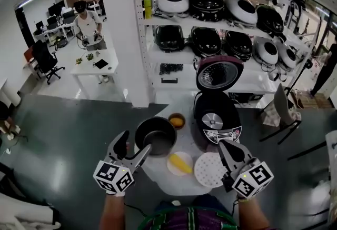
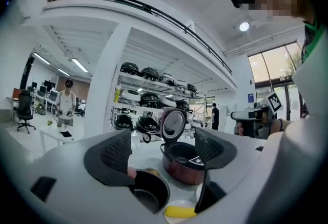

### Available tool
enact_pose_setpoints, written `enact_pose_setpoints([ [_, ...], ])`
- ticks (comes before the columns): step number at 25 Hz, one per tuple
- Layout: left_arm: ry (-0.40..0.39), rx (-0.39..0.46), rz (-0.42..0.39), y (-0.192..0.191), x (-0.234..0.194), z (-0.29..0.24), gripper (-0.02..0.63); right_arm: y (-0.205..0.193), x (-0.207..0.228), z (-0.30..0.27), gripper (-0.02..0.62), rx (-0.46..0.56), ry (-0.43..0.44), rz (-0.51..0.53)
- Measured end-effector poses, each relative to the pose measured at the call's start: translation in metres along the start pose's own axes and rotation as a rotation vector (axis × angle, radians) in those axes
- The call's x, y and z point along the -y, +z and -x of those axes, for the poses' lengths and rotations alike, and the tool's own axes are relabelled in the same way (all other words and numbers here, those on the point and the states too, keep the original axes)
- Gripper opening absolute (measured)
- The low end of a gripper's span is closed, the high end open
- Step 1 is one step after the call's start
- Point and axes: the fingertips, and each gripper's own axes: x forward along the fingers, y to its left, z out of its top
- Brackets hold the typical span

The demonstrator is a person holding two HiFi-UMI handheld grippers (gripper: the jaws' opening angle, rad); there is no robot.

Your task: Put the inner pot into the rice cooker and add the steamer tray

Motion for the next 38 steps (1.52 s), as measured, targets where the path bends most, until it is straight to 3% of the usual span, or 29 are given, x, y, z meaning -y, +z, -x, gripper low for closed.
enact_pose_setpoints([
  [13,0.105,-0.151,0.073,-0.082,-0.064,-0.031,0.390,-0.030,0.003,-0.019,0.005,-0.088,0.015,-0.012],
  [26,0.299,-0.345,0.131,-0.182,-0.137,-0.065,0.390,-0.041,0.038,-0.065,0.005,-0.129,0.119,-0.038],
  [34,0.354,-0.413,0.226,-0.233,-0.169,-0.085,0.390,-0.064,0.052,-0.081,0.005,-0.190,0.137,-0.055],
  [38,0.374,-0.460,0.230,-0.255,-0.183,-0.093,0.390,-0.070,0.059,-0.085,0.005,-0.210,0.127,-0.066],
])
